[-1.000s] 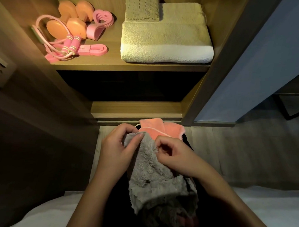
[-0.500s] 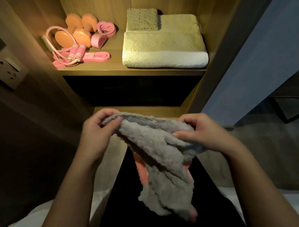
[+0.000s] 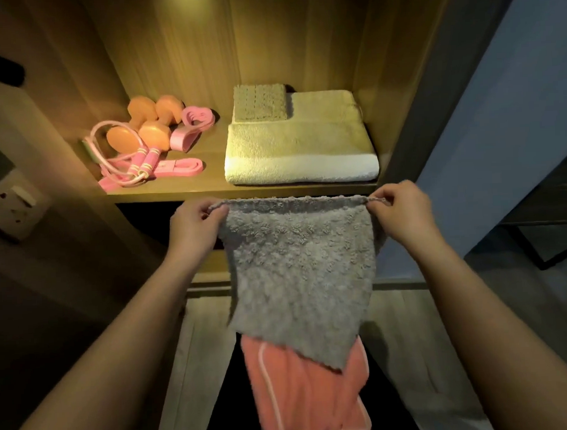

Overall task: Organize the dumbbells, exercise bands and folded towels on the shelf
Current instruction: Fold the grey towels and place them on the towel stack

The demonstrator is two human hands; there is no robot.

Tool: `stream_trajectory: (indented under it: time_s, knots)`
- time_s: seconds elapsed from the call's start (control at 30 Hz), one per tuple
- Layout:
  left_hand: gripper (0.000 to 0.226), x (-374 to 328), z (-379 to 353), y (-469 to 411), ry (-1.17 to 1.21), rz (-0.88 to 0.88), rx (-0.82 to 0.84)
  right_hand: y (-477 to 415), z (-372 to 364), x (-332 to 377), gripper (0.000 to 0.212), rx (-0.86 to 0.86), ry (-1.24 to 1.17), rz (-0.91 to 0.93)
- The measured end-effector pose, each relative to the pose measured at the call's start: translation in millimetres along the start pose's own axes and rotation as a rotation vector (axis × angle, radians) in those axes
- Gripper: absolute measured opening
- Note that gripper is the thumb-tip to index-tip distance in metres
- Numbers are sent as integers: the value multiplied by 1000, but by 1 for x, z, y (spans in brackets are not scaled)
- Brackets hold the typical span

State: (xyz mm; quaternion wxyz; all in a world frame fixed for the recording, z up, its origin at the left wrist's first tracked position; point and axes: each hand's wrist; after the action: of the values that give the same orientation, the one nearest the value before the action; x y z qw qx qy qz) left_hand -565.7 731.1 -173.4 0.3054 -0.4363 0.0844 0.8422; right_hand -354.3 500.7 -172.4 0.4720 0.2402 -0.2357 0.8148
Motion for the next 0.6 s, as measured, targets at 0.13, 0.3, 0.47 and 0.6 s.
stream_trajectory:
  time_s: [0.13,0.3,0.47,0.6]
  knots:
    - [14,-20,-12,-62,-155,-9,-40,-55,-1,13,21,-72,29,-41]
    - [18,-36,-43,-135,-39,69,-44,-118,-21,29,25,-44,-230,-129]
    - [13,-31,-83,-195,393,271,-114,-174,-55,41,19,-89,-491,-214]
    - [16,-26,-111,-222,294,228,-237,-205,-87,44,27,-134,-416,-138]
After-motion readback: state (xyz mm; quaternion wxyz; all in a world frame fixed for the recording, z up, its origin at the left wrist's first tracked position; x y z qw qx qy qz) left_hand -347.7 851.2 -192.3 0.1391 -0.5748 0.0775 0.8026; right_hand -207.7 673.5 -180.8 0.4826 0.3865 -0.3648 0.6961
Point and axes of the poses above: each hand's wrist, its own y-axis away from the middle knuckle, its own z-axis out of the back of the hand, x = y × z, and after that the axes turned 3 degrees about -y, right-handed
